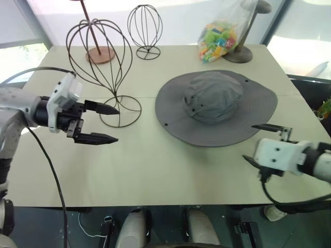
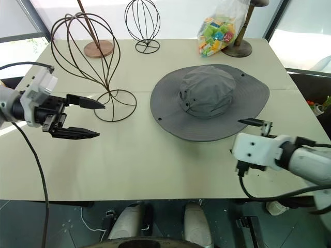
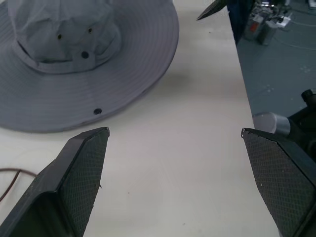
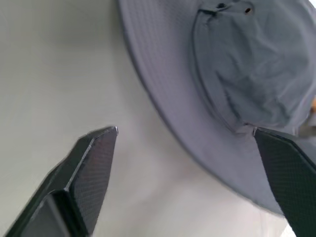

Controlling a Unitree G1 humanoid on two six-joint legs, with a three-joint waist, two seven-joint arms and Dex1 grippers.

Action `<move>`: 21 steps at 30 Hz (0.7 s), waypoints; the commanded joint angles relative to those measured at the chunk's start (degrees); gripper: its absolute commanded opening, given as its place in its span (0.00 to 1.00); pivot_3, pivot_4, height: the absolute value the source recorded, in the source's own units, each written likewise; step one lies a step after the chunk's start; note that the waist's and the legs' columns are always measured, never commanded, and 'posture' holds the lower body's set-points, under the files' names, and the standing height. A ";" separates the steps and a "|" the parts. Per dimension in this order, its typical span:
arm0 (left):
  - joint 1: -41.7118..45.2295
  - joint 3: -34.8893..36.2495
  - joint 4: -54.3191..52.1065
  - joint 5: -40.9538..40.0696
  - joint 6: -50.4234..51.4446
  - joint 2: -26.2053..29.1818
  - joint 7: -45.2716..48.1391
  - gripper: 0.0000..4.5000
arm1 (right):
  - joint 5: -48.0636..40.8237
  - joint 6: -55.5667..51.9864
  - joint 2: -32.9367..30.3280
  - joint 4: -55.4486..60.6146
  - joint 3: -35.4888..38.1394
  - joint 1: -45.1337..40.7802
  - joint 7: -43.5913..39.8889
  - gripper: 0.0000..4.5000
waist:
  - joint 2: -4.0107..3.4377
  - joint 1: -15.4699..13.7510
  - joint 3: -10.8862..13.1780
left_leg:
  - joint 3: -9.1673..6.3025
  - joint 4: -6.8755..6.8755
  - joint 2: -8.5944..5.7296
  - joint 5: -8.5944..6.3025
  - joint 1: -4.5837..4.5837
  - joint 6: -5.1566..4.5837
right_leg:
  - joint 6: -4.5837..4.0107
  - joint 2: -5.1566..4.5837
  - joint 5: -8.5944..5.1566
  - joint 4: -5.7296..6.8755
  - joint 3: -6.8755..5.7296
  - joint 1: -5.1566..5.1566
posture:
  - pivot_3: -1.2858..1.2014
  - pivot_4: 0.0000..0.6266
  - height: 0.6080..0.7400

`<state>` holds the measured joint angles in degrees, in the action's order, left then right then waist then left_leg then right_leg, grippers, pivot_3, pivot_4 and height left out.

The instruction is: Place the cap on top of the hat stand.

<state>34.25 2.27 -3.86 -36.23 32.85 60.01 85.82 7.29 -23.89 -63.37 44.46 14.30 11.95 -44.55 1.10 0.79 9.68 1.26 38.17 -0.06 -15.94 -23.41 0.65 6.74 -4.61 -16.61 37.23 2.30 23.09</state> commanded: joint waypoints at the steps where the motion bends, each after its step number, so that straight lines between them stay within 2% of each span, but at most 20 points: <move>1: 1.51 0.19 -0.58 0.25 -0.52 -0.50 0.31 0.99 | 8.03 2.30 1.39 -3.51 -7.26 -4.07 4.75 1.00 | 0.00 0.04 0.00 | 0.00 0.00 0.00 0.00 0.00 0.00 | 0.00 0.00 0.00 0.00 0.01 0.01 | 0.52 0.24 0.99; 5: 1.88 0.34 -1.10 0.19 -0.11 -1.30 -0.11 0.99 | 14.60 5.87 3.90 -11.12 -14.54 -8.41 8.13 1.00 | 0.05 -0.06 0.01 | 0.01 0.02 0.00 0.00 0.00 0.00 | 0.00 0.01 0.00 0.00 0.02 0.00 | 0.52 0.24 0.99; 10: 1.60 0.59 -1.34 0.43 -0.22 -1.71 -0.71 0.99 | 18.99 8.85 7.16 -20.40 -19.38 -14.67 10.39 1.00 | 0.04 0.03 0.02 | 0.02 0.05 0.00 0.00 -0.01 0.00 | 0.00 0.01 0.00 0.02 0.03 0.00 | 0.52 0.24 0.99; 21: 0.18 2.36 -2.79 -0.64 0.43 -1.60 -2.74 0.99 | 20.28 12.48 11.79 -29.04 -21.92 -20.39 10.30 1.00 | 0.04 0.07 0.02 | 0.00 0.06 0.01 0.01 0.00 -0.01 | 0.00 0.01 0.00 0.09 0.03 0.01 | 0.52 0.24 0.99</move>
<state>34.33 1.91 -5.20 -35.72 33.33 57.97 83.34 27.29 -11.83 -52.20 15.74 -8.15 -7.73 -34.48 1.14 0.86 9.70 1.26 38.23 -0.05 -15.94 -23.41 0.65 6.74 -4.59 -16.61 37.33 2.33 23.11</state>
